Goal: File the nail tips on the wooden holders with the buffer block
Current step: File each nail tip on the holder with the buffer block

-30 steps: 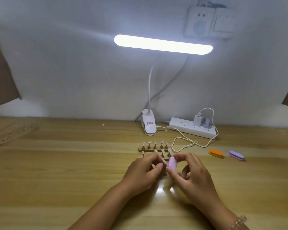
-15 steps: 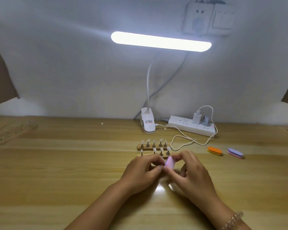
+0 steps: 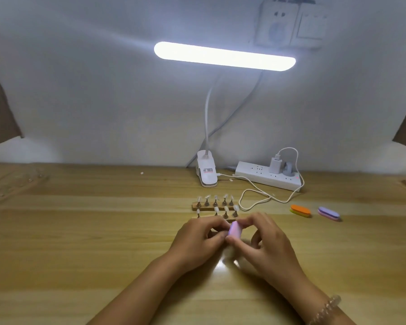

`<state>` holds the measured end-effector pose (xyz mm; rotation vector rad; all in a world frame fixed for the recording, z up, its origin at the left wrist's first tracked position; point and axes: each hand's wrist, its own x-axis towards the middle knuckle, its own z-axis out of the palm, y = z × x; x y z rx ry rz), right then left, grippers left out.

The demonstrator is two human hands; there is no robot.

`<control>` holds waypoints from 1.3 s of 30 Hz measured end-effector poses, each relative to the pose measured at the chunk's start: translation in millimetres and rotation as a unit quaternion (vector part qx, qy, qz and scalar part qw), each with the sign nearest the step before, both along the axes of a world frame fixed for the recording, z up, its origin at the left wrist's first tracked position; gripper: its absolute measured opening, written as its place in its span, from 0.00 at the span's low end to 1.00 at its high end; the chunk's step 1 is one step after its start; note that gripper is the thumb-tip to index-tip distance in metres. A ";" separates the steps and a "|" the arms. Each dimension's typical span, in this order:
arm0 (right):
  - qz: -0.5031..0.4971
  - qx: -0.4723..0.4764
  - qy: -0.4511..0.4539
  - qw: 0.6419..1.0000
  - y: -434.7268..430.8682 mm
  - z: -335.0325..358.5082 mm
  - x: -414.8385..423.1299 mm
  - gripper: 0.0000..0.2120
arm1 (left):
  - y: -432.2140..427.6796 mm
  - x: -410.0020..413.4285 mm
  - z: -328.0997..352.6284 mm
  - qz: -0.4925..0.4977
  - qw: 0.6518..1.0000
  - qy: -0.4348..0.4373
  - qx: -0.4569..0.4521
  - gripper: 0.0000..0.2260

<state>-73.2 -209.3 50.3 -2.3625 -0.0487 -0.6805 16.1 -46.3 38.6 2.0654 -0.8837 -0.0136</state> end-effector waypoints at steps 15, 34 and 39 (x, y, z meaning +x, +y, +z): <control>0.014 -0.030 0.006 0.999 0.0 1.3 -2.2 0.14 | 0.4 -0.6 1.3 -0.001 0.999 0.038 -0.032 0.05; 0.013 -0.026 0.009 1.000 1.2 2.2 -5.3 0.15 | 0.0 0.0 -0.3 0.015 1.000 -0.009 -0.022 0.06; -0.013 -0.063 0.008 0.998 3.0 4.2 -2.7 0.14 | -0.2 0.5 -0.2 0.015 1.000 -0.003 -0.022 0.08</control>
